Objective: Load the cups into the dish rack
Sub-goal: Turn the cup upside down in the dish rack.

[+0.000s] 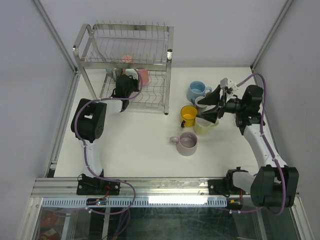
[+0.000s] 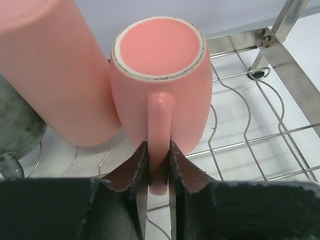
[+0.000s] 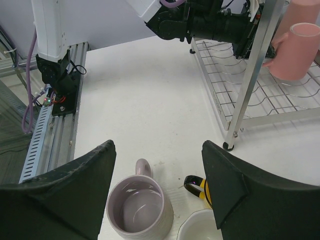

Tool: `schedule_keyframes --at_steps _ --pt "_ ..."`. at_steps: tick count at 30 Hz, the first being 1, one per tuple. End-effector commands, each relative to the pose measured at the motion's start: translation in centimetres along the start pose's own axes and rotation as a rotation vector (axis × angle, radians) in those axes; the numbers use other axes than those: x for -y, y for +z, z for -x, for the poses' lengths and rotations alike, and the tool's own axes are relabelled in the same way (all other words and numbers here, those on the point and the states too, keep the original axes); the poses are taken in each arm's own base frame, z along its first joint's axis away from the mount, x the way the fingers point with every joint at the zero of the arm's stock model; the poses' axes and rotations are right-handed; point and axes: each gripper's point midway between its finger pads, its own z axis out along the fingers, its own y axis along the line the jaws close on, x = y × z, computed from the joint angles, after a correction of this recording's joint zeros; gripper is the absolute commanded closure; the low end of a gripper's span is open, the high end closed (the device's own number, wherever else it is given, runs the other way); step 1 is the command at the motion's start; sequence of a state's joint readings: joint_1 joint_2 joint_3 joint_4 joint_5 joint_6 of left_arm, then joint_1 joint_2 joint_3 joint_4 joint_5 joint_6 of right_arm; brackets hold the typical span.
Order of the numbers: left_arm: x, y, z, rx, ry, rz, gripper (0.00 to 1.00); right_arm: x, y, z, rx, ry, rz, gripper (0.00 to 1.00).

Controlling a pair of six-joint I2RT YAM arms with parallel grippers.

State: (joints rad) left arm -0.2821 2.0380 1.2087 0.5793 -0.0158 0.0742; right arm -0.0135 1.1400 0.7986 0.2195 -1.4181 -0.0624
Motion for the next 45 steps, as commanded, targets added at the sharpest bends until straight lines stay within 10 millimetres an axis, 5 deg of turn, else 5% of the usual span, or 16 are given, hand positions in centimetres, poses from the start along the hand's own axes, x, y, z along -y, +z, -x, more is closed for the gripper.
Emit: schedule_keyframes --at_steps 1,22,35,45 --pt "0.3 0.8 5.7 0.192 0.044 -0.014 0.91 0.2 0.0 1.9 0.011 -0.087 -0.004 0.27" --pt "-0.4 2.6 6.4 0.247 -0.011 0.034 0.9 0.1 0.1 1.7 0.009 -0.085 0.0 0.27" --pt "-1.0 2.4 6.6 0.247 -0.002 0.066 0.68 0.2 0.1 1.6 0.009 -0.087 0.001 0.27" --pt "-1.2 -0.1 7.3 0.28 -0.022 0.078 0.53 0.1 0.1 1.6 0.009 -0.087 0.002 0.27"
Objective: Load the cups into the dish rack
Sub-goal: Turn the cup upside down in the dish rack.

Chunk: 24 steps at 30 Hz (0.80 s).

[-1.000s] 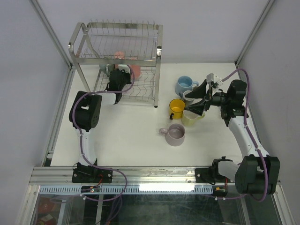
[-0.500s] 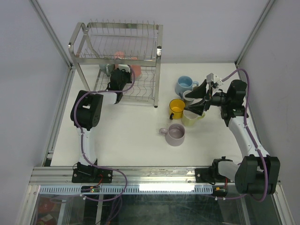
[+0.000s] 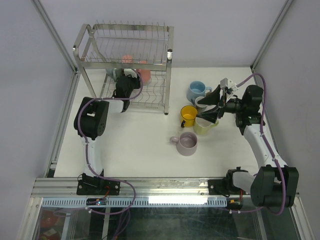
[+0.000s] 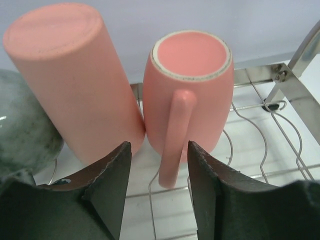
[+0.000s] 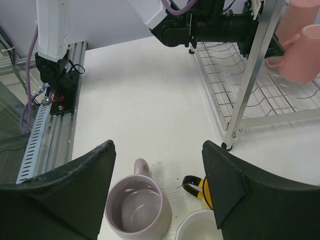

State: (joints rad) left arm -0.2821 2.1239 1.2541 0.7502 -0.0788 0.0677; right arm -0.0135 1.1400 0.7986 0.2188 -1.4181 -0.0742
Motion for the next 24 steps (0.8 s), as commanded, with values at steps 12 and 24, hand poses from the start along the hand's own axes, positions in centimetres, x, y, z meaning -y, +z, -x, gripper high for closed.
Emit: schedule_keyframes --at_steps 12,24 --pt "0.5 -5.1 5.6 0.171 -0.07 -0.027 0.48 0.0 0.1 1.6 0.008 -0.083 0.003 0.27" --pt "3.1 -8.1 4.8 0.146 -0.169 -0.19 0.86 0.0 0.1 1.6 0.007 -0.089 0.002 0.27"
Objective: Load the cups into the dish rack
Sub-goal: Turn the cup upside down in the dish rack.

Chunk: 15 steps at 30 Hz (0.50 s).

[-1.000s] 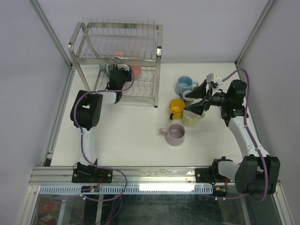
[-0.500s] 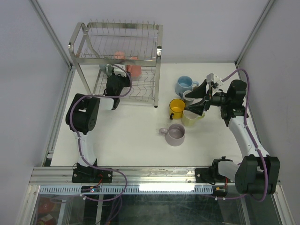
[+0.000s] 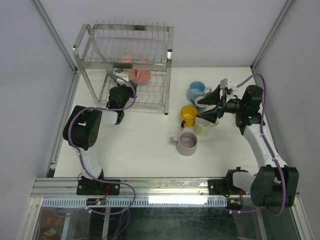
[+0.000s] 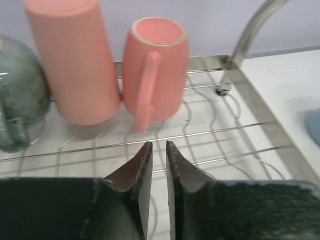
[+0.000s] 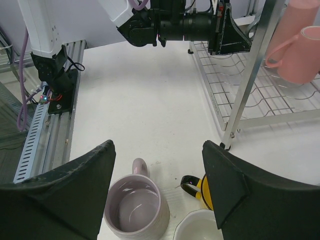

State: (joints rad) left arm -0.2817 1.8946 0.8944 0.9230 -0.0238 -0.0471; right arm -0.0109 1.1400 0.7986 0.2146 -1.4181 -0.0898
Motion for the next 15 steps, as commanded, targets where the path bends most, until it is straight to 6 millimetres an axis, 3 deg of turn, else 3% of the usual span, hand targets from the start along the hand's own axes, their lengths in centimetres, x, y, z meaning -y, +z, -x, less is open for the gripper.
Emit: schedule_keyframes --at_steps 1,3,8,15 --pt "3.0 -0.3 3.6 0.092 -0.069 -0.171 0.92 0.0 0.0 1.6 0.008 -0.078 -0.002 0.27" --pt "3.6 0.0 3.2 0.075 -0.1 -0.23 1.0 0.0 0.0 1.7 0.008 -0.081 -0.001 0.27" --pt "3.7 1.7 1.4 0.04 -0.134 -0.27 1.0 0.0 0.0 1.7 0.008 -0.084 -0.002 0.26" --pt "2.5 4.9 0.4 0.009 -0.122 -0.214 1.0 0.0 0.0 1.6 0.005 -0.083 -0.002 0.26"
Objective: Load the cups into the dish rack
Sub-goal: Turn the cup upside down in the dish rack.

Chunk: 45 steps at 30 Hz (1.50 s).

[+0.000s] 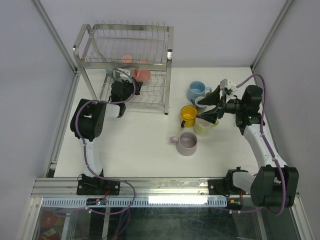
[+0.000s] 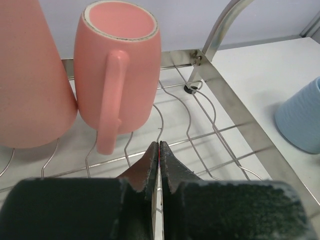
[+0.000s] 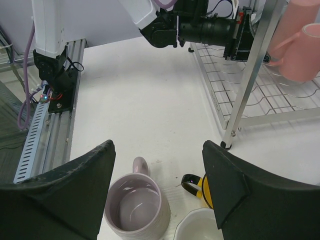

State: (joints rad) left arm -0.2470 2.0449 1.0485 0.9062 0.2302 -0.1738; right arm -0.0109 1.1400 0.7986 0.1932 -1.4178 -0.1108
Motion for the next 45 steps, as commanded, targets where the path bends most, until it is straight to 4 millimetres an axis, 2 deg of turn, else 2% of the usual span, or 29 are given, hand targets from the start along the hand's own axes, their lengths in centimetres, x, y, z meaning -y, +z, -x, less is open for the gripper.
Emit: schedule_keyframes --at_steps 1,11,20,28,33,37,45 --pt "-0.8 1.9 2.5 0.052 0.017 0.016 1.0 0.0 0.1 1.9 0.008 -0.084 -0.001 0.26" --pt "-4.3 3.6 2.7 0.033 0.05 0.166 1.0 0.0 0.1 1.8 0.007 -0.083 0.0 0.26" --pt "-5.5 4.4 3.8 0.049 0.09 0.22 1.0 0.0 0.0 1.8 0.007 -0.083 -0.001 0.26" --pt "-5.9 3.9 4.6 0.058 0.109 0.231 0.98 0.1 0.0 1.7 0.005 -0.087 -0.003 0.26" --pt "-4.0 2.2 5.1 0.088 0.101 0.156 0.91 0.1 0.0 1.6 0.003 -0.091 -0.002 0.26" --pt "-2.6 -0.1 4.7 0.116 0.081 0.113 0.85 0.2 0.0 1.5 0.001 -0.095 -0.007 0.26" --pt "0.0 -4.6 5.1 0.156 0.049 0.048 0.81 0.3 0.0 1.3 -0.003 -0.101 -0.016 0.26"
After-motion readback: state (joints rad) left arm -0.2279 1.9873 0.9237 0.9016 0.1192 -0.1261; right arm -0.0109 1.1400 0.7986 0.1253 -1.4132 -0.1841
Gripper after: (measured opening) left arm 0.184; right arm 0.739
